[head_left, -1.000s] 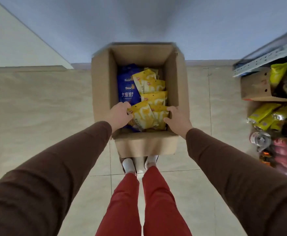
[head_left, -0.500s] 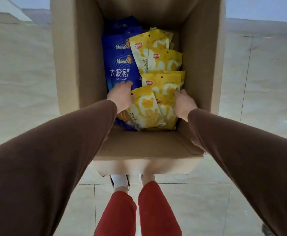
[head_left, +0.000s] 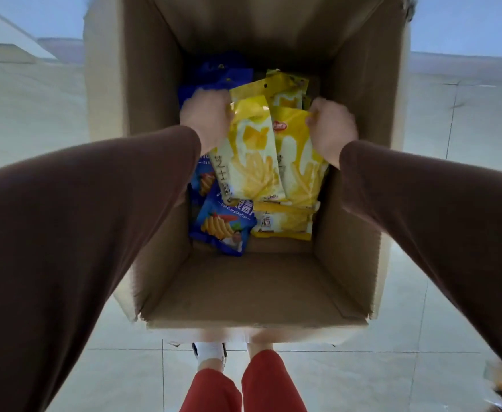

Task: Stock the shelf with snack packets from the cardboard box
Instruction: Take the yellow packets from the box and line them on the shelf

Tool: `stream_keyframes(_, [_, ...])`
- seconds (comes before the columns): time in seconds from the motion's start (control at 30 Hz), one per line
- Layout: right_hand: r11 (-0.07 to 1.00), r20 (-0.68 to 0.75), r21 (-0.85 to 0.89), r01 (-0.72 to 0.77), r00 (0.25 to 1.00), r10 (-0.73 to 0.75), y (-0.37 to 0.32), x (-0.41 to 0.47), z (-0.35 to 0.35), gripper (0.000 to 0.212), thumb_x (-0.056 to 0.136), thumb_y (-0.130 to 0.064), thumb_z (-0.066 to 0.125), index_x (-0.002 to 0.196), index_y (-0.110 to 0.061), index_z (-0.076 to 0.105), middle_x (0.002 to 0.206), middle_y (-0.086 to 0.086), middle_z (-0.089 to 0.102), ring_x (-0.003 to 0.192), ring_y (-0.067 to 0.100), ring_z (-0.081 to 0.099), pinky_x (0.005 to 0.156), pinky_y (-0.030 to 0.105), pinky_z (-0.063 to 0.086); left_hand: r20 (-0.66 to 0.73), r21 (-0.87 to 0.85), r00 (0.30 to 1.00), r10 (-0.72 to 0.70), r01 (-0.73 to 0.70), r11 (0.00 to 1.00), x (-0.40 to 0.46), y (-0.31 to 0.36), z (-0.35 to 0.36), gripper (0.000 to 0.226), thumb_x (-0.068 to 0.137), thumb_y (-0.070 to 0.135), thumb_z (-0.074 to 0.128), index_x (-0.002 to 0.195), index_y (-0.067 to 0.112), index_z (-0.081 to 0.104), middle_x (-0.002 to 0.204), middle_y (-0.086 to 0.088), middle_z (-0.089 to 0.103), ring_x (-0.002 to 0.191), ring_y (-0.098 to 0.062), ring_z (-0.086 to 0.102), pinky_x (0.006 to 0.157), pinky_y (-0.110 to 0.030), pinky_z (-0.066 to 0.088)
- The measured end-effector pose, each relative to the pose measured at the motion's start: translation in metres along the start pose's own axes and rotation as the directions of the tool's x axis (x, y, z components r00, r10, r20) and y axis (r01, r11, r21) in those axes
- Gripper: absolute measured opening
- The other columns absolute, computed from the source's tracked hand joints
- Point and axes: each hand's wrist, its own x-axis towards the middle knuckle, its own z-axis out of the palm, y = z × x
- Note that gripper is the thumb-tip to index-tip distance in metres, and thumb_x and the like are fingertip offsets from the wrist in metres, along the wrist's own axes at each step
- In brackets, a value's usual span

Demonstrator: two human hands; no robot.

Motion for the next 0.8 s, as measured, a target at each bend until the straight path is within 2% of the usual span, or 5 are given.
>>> stream_keyframes(0.2, [0.985,0.022,0.123,0.12,0.992,-0.123,0.006,0.004,0.014,0.085,0.093,-0.012,0.068,0.161,-0.02,0.018,0.169,0.002,0.012,0.151,0.027,0.028,0.121,0.039,0.031,-0.015,-0.186,0.991,-0.13,0.124,0.975,-0.002,-0.004,0.021,0.106,0.082,0.035,0.079,0.16,0.026,0.009,0.168,-0.006,0.002,0.153,-0.034,0.012,0.121,-0.052,0.023])
stream_keyframes(0.33, [0.991,0.011,0.137,0.006,1.0,-0.007,0.026,-0.038,0.049,0.085,0.096,-0.017,0.066,0.163,-0.021,0.013,0.171,-0.002,0.003,0.155,0.029,0.012,0.125,0.041,0.019,0.068,-0.43,0.938,-0.34,0.335,0.839,-0.04,-0.005,0.069,0.105,0.084,0.035,0.078,0.16,0.024,0.007,0.165,-0.01,0.01,0.149,-0.035,0.016,0.12,-0.046,0.022])
stream_keyframes(0.53, [0.779,0.071,0.528,-0.338,0.931,0.357,0.033,-0.048,0.078,0.085,0.095,-0.027,0.068,0.161,-0.021,0.015,0.163,0.003,0.031,0.147,0.024,0.036,0.12,0.041,0.033,0.246,-0.586,0.828,-0.503,0.541,0.603,-0.031,-0.003,0.086,0.11,0.076,0.034,0.085,0.157,0.022,0.012,0.154,-0.011,0.03,0.139,-0.034,0.037,0.115,-0.048,0.035])
stream_keyframes(0.67, [0.686,0.188,0.548,-0.479,0.869,0.457,0.032,-0.039,0.081,0.086,0.086,-0.031,0.079,0.152,-0.014,0.027,0.15,0.008,0.046,0.136,0.03,0.05,0.111,0.047,0.044,0.41,-0.493,0.729,-0.548,0.683,0.54,-0.018,-0.004,0.083,0.122,0.067,0.035,0.092,0.155,0.019,0.01,0.156,-0.013,0.028,0.141,-0.035,0.036,0.114,-0.052,0.036])
stream_keyframes(0.8, [0.681,0.125,0.569,-0.461,0.867,0.482,0.025,-0.046,0.074,0.074,0.08,-0.03,0.085,0.136,-0.011,0.041,0.14,0.01,0.05,0.127,0.028,0.054,0.104,0.042,0.048,0.513,-0.467,0.669,-0.538,0.743,0.479,-0.02,0.001,0.076,0.124,0.076,0.04,0.086,0.158,0.007,-0.001,0.162,-0.016,0.02,0.149,-0.034,0.025,0.12,-0.047,0.026])
